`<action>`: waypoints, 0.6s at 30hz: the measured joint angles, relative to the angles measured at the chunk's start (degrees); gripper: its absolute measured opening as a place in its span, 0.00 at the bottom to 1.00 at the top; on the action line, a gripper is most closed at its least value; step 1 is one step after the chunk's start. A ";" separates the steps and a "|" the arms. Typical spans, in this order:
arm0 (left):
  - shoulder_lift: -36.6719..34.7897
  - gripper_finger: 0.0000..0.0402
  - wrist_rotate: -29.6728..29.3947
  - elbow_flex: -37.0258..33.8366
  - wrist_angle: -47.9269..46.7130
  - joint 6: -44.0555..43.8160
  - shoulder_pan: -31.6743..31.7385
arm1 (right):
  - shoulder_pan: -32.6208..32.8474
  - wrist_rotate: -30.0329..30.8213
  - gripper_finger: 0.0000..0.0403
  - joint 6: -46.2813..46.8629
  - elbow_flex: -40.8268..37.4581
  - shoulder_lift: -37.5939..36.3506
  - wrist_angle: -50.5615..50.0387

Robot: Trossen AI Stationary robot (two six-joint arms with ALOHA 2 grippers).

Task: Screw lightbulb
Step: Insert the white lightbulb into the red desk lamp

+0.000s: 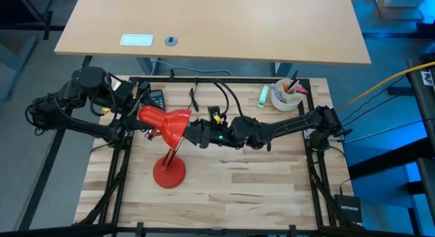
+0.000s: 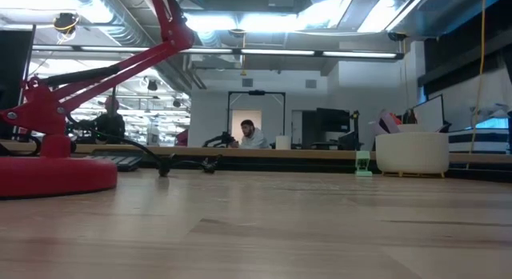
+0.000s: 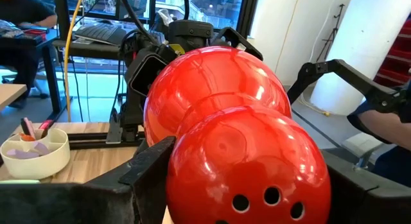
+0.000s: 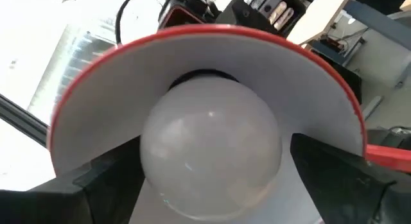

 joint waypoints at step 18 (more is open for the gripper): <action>-0.13 0.66 0.44 0.00 -0.11 -0.09 -0.04 | 4.43 5.68 0.92 -6.93 0.00 -7.84 -29.13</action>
